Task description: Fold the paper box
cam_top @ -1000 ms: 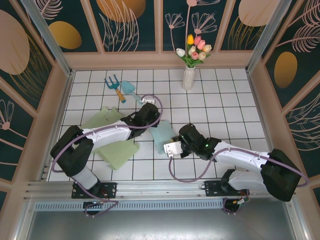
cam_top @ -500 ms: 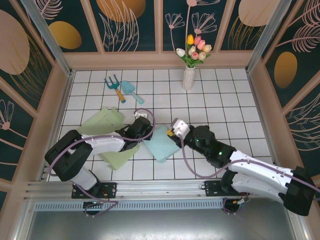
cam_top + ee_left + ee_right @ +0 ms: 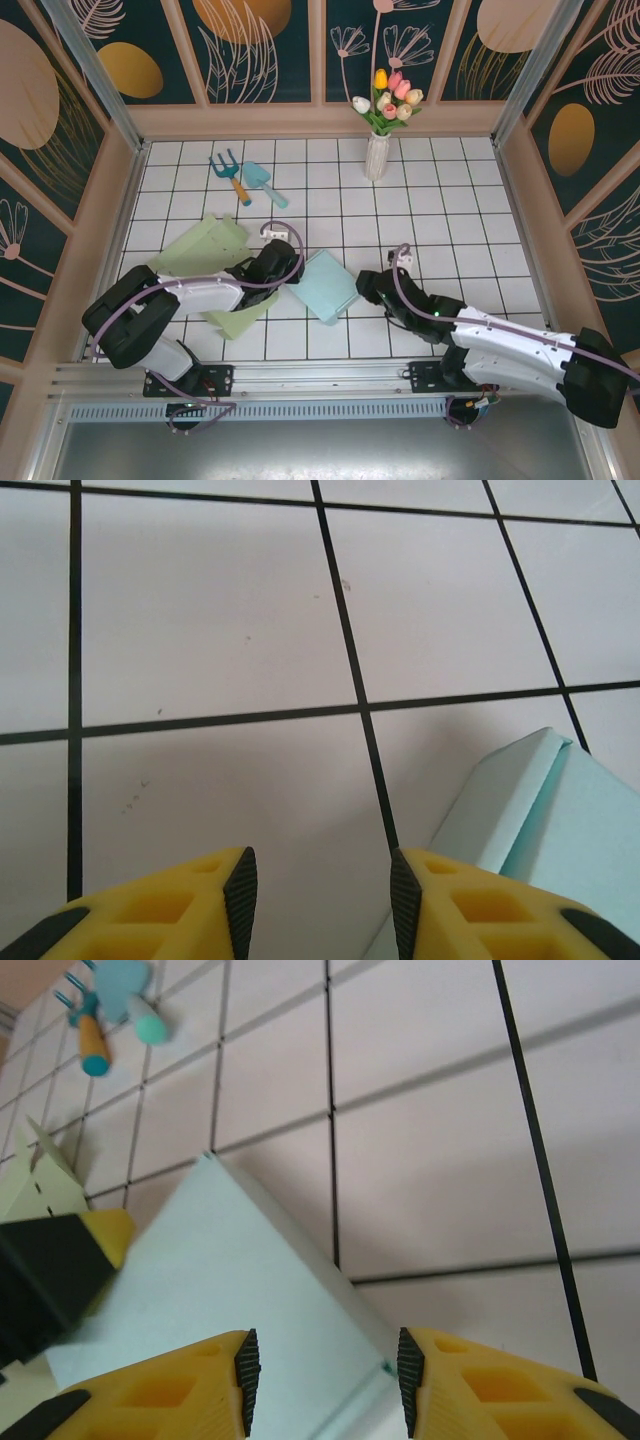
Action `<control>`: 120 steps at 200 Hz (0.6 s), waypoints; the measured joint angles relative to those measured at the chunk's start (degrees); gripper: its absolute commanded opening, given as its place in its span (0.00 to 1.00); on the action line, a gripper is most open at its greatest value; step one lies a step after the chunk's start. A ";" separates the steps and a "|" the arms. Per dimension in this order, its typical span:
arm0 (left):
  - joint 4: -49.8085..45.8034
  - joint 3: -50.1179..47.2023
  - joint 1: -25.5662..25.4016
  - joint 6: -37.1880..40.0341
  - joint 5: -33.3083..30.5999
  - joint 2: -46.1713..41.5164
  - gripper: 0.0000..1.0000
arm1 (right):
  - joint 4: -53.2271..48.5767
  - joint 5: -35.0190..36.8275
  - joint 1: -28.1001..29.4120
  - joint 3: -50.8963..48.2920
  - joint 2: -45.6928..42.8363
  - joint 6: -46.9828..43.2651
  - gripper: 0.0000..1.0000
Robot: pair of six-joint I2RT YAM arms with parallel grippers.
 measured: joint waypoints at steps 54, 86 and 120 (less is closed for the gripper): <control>1.53 -1.11 -1.90 -1.38 -0.44 0.00 0.41 | 2.97 0.00 2.56 -0.46 7.74 6.69 0.47; 3.28 -2.54 -3.28 -2.56 -1.11 -0.24 0.41 | 4.00 0.68 2.60 0.52 13.53 7.10 0.47; 4.55 -4.74 -4.24 -3.61 -2.25 -1.77 0.41 | 5.16 3.04 2.60 2.05 16.98 7.08 0.46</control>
